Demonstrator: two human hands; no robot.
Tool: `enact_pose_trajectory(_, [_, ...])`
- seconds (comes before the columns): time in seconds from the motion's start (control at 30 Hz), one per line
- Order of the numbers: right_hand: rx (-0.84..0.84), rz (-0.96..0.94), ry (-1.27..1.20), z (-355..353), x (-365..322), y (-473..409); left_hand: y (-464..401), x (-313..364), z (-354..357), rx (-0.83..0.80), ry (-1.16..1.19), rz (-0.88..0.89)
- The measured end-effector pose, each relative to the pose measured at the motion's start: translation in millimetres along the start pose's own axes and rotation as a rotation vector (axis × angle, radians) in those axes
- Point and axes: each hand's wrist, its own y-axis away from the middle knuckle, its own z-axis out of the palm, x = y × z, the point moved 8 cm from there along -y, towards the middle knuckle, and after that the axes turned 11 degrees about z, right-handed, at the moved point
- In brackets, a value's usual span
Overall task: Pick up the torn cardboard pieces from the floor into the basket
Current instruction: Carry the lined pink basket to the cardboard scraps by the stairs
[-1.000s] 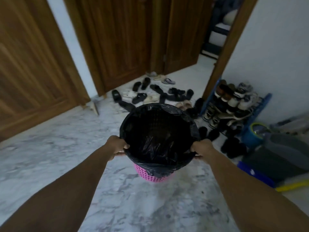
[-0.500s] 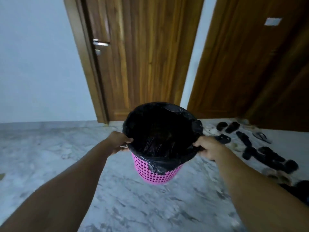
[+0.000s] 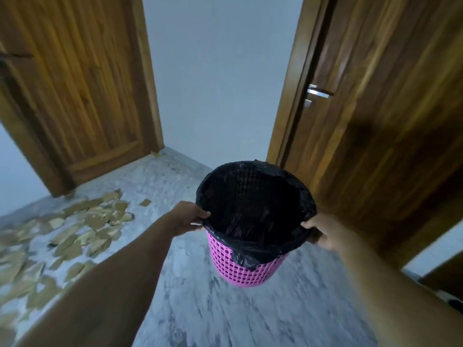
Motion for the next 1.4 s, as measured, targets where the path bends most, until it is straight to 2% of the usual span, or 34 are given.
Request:
enact_pose_trajectory(0.27, [-0.107,-0.071,0.318,111,-86,-79,-18,-7,-90,0.254,0.078,-0.038])
enact_pose_trajectory(0.47, [-0.220,-0.092,0.503,240,-122,-121,-31,-25,-187,0.452,0.080,-0.083])
enact_pose_trajectory(0.93, [-0.432,-0.198,0.808,537,-186,-144,-58,-23,-409,0.675,0.069,-0.148])
enact_pose_trajectory(1.4, [-0.690,-0.290,1.106,781,-202,-167,-49,-59,-523,1.053,0.197,-0.273])
